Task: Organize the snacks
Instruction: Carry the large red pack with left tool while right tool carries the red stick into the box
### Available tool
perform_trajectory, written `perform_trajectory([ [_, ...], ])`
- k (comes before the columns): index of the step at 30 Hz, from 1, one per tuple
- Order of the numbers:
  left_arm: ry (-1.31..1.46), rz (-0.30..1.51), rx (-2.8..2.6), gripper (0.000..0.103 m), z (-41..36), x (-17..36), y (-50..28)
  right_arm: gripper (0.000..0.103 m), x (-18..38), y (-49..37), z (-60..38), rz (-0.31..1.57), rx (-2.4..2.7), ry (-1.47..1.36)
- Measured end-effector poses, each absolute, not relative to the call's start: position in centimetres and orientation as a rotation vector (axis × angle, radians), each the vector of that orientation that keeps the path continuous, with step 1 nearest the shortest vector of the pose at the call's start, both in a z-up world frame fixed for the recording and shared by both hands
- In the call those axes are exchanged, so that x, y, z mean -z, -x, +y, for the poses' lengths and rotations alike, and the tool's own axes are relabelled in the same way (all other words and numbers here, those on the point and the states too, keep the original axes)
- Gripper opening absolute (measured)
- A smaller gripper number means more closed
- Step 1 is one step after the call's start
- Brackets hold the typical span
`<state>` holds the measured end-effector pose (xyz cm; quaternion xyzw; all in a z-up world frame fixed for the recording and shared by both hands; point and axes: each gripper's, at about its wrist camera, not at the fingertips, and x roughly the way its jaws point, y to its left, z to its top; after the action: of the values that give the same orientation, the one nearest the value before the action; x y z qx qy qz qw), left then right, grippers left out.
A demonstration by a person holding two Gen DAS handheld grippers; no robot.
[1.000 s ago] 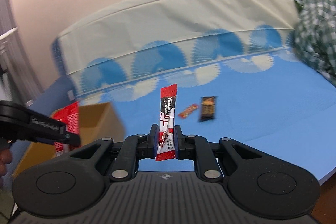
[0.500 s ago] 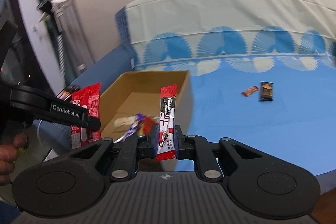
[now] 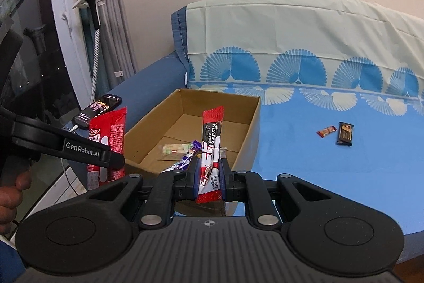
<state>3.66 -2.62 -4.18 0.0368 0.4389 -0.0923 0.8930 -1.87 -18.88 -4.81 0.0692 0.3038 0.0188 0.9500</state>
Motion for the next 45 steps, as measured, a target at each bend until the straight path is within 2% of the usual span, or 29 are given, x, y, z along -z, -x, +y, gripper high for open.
perform_trajectory([
  [19, -0.084, 0.925, 0.203, 0.051, -2.0, 4.3, -6.7, 0.015, 5.2, -0.6, -19.0, 0.646, -0.041, -0.123],
  [32, -0.124, 0.926, 0.239, 0.051, -3.2, 5.1, -13.6, 0.015, 6.3, -8.3, -19.1, 0.677, -0.074, -0.099],
  [45, -0.149, 1.006, 0.244, 0.051, -4.9, 8.9, -22.1, 0.015, 10.1, -17.3, -19.4, 0.757, -0.103, -0.114],
])
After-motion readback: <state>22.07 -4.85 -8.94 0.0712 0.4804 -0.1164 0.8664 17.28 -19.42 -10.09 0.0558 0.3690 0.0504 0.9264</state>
